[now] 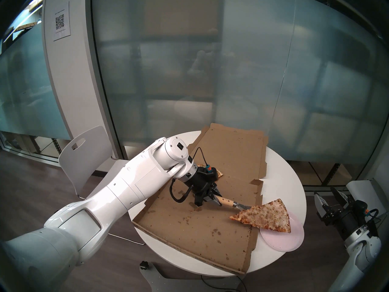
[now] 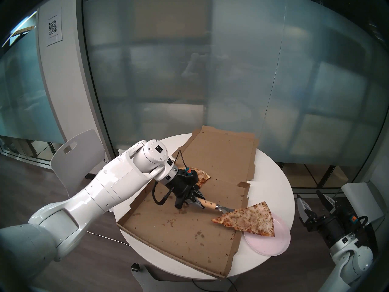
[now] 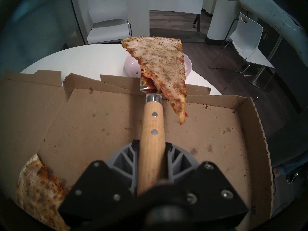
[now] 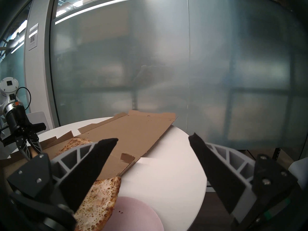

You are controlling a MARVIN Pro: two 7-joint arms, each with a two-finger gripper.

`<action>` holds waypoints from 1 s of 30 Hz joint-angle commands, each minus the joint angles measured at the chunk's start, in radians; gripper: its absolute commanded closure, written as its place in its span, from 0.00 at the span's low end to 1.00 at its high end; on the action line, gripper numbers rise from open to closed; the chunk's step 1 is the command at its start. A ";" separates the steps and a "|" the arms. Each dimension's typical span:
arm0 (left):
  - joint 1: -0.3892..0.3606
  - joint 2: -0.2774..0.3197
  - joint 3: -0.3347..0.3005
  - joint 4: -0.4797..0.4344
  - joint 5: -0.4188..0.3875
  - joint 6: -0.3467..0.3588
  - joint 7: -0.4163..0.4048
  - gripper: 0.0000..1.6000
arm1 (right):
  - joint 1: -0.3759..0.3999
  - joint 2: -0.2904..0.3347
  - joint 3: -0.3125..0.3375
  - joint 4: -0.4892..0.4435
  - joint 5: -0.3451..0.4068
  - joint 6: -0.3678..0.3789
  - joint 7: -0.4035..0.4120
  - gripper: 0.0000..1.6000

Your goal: Put pizza slice onto the plate

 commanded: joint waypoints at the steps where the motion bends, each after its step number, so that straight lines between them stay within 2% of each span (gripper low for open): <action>1: -0.067 -0.089 0.015 0.030 0.002 -0.005 -0.003 1.00 | 0.004 0.000 0.011 -0.011 0.020 -0.002 -0.002 0.00; 14: -0.111 -0.164 0.051 0.129 0.009 -0.027 0.007 1.00 | 0.007 0.000 0.043 -0.001 0.031 -0.002 0.007 0.00; 22: -0.113 -0.178 0.062 0.167 0.013 -0.043 0.006 1.00 | 0.015 0.005 0.054 -0.001 0.034 0.002 0.015 0.00; 30: -0.109 -0.181 0.078 0.164 0.020 -0.047 -0.006 1.00 | 0.021 0.006 0.060 0.001 0.037 0.005 0.018 0.00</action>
